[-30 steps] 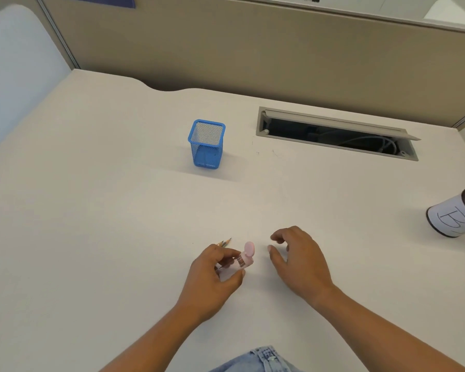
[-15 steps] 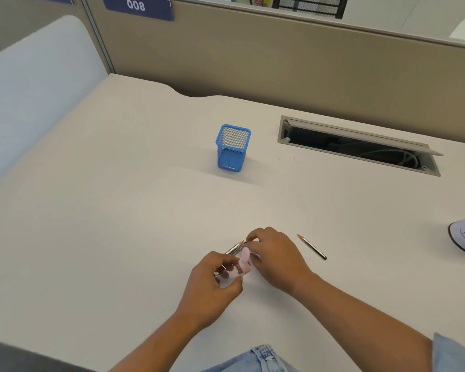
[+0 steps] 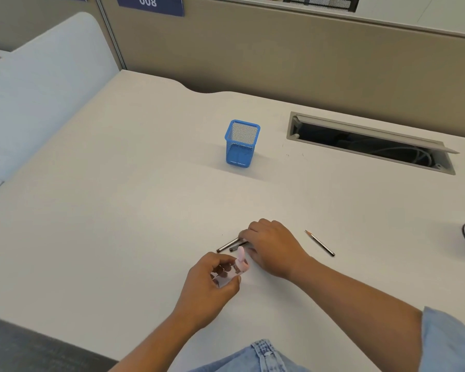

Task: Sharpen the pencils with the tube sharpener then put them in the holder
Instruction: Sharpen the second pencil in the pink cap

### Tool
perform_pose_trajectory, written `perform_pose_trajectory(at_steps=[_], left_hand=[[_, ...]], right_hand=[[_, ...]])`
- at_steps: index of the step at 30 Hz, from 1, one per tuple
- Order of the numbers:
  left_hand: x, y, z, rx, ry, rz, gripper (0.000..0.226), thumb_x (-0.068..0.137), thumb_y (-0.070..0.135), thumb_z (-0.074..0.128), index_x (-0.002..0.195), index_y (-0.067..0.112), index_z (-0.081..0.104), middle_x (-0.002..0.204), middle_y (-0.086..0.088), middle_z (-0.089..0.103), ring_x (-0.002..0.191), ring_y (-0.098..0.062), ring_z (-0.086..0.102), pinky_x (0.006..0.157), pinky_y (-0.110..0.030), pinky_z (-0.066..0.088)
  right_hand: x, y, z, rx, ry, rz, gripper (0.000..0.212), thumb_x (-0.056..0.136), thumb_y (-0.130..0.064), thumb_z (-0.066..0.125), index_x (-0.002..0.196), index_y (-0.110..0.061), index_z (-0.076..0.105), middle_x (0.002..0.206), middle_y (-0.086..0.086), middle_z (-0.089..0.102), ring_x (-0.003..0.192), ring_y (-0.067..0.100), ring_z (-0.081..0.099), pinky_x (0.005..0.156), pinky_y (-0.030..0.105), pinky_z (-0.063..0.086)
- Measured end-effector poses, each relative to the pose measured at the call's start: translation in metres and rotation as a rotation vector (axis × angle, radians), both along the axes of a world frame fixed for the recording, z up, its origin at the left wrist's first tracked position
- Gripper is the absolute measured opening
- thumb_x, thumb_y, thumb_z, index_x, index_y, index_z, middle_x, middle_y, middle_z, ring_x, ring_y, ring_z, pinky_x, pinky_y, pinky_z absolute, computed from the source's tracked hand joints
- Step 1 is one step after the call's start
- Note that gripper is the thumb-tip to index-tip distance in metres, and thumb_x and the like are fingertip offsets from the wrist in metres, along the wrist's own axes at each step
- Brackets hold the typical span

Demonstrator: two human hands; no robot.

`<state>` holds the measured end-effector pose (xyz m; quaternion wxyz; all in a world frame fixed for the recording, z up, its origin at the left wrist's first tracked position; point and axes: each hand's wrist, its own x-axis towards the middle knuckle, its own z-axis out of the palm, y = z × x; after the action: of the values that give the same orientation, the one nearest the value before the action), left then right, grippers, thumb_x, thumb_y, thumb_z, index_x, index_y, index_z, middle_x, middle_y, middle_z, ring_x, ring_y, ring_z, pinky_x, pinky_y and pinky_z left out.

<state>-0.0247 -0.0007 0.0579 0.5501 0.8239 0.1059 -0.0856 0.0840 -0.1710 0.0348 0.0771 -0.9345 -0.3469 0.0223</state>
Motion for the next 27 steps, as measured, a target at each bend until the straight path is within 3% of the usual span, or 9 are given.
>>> perform_pose_trajectory(at_steps=[7,17,22,27], left_hand=[[-0.003,-0.006,0.004,0.003,0.004,-0.018,0.027,0.077,0.021,0.076,0.096,0.037,0.064,0.094,0.011,0.069,0.086,-0.004,0.062,0.074,-0.029,0.055],[-0.004,-0.015,0.007,0.007,-0.014,-0.054,0.028,0.078,0.02,0.075,0.095,0.039,0.064,0.092,0.011,0.069,0.085,-0.004,0.062,0.074,-0.029,0.055],[-0.003,-0.017,0.01,0.027,-0.029,-0.074,0.03,0.078,0.02,0.075,0.093,0.043,0.061,0.092,0.011,0.068,0.087,-0.002,0.06,0.072,-0.023,0.052],[0.0,-0.021,0.012,0.042,-0.033,-0.098,0.031,0.079,0.022,0.075,0.094,0.044,0.06,0.093,0.012,0.068,0.087,-0.001,0.06,0.07,-0.017,0.051]], right_hand=[[0.0,-0.011,0.004,-0.014,-0.016,0.001,0.013,0.072,-0.017,0.073,0.081,-0.027,0.072,0.077,-0.005,0.062,0.07,0.021,0.057,0.055,0.028,0.033],[-0.007,-0.021,0.002,-0.069,-0.016,-0.058,0.015,0.084,-0.014,0.055,0.091,-0.02,0.066,0.078,0.0,0.069,0.074,0.026,0.06,0.063,0.035,0.044],[-0.011,-0.025,0.004,-0.144,-0.065,-0.093,0.008,0.075,-0.013,0.063,0.079,-0.019,0.063,0.06,-0.001,0.063,0.055,0.026,0.056,0.049,0.028,0.027],[-0.016,-0.037,0.004,-0.065,-0.108,-0.13,0.014,0.072,-0.012,0.065,0.083,-0.02,0.067,0.06,-0.002,0.065,0.057,0.026,0.059,0.047,0.028,0.036]])
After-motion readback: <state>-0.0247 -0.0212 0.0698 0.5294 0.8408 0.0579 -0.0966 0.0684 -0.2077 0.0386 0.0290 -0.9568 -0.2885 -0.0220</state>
